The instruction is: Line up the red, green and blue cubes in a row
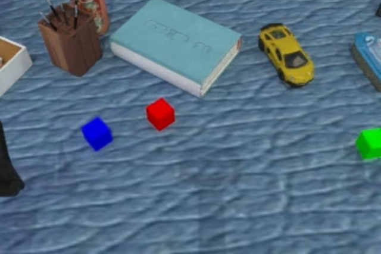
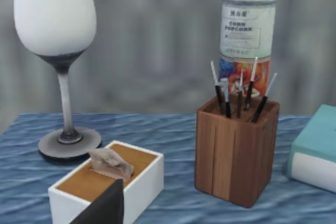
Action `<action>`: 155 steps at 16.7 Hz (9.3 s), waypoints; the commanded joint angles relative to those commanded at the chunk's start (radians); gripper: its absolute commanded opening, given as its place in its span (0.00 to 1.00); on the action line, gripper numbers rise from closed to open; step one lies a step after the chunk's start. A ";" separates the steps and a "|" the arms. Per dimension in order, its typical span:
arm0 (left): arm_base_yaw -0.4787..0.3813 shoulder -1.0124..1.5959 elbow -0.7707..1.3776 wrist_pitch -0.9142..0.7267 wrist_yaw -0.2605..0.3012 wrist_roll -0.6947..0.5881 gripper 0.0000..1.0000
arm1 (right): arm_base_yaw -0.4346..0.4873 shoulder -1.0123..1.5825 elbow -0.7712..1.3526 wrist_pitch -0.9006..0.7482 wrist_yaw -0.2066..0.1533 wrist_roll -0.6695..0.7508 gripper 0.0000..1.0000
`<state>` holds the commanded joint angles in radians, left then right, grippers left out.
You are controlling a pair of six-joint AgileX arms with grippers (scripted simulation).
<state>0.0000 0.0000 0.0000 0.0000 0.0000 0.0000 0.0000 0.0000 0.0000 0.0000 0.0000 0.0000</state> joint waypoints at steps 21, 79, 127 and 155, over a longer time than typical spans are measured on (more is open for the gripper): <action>-0.335 1.411 1.255 -0.898 0.050 0.260 1.00 | 0.000 0.000 0.000 0.000 0.000 0.000 1.00; -0.479 2.413 1.915 -1.039 0.018 0.395 0.00 | 0.000 0.000 0.000 0.000 0.000 0.000 1.00; -0.644 1.964 1.206 -0.795 0.031 0.933 0.38 | 0.000 0.000 0.000 0.000 0.000 0.000 1.00; -0.618 1.858 1.361 -1.055 0.030 0.936 1.00 | 0.000 0.000 0.000 0.000 0.000 0.000 1.00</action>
<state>-0.6180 1.8578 1.3611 -1.0553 0.0303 0.9356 0.0000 0.0000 0.0000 0.0000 0.0000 0.0000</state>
